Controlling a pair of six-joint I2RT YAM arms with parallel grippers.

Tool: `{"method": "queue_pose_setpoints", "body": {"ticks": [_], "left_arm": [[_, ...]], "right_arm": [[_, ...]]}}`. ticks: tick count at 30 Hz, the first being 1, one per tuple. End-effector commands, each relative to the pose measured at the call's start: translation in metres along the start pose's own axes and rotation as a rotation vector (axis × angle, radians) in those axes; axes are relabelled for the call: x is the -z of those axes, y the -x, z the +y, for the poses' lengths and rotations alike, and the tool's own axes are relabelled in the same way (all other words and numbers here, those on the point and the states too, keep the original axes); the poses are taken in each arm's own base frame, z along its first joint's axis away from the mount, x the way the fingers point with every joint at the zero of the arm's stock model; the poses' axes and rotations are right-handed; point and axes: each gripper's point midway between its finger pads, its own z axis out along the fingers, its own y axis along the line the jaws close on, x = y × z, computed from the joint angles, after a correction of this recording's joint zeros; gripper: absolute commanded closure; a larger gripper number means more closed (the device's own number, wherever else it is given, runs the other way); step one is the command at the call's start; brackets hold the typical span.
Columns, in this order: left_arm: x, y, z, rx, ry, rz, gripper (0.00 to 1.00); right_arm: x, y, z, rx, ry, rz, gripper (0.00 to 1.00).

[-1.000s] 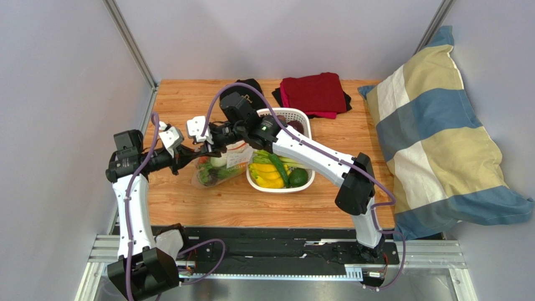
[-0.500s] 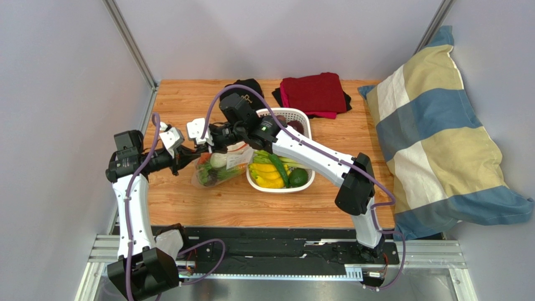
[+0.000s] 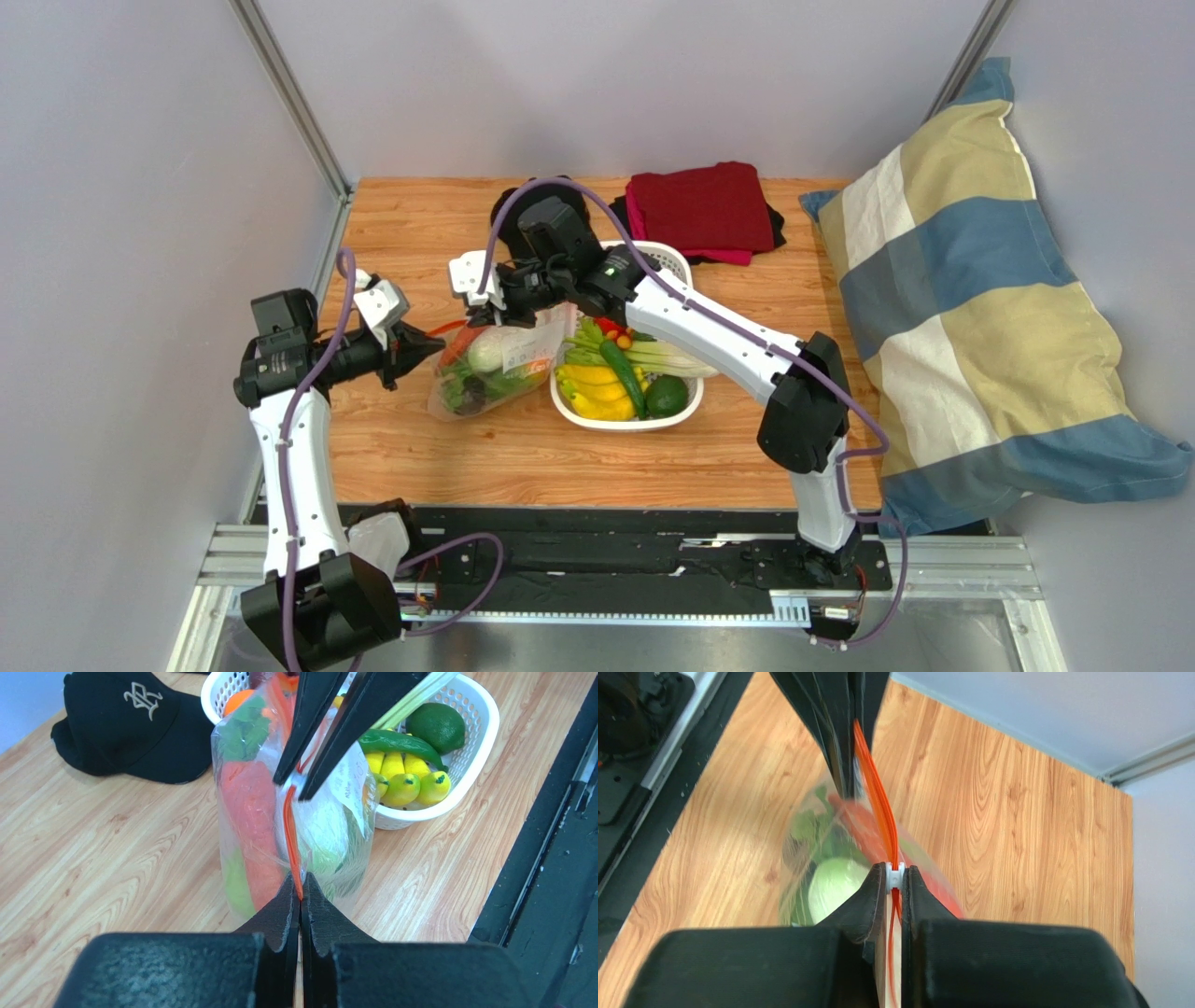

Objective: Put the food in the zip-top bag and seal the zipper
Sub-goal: Zip the zipper food storage bag at the center of the board.

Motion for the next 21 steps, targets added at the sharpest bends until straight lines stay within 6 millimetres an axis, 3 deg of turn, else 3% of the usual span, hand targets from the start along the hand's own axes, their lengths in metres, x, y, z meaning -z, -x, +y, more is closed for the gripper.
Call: {"method": "queue_pose_setpoints", "body": {"ticks": [1,10,21], "left_arm": [[0.010,0.041,0.003,-0.091,0.014,-0.093,1.00],[0.019,0.047,0.020,-0.061,0.100,-0.093,1.00],[0.029,0.048,0.049,-0.042,0.233,-0.059,1.00]], "right_arm": [[0.038,-0.042,-0.020,-0.020,-0.078,0.137,1.00],[0.094,-0.088,-0.031,-0.061,-0.118,0.258,1.00],[0.144,-0.137,-0.033,-0.097,-0.152,0.371,1.00]]}}
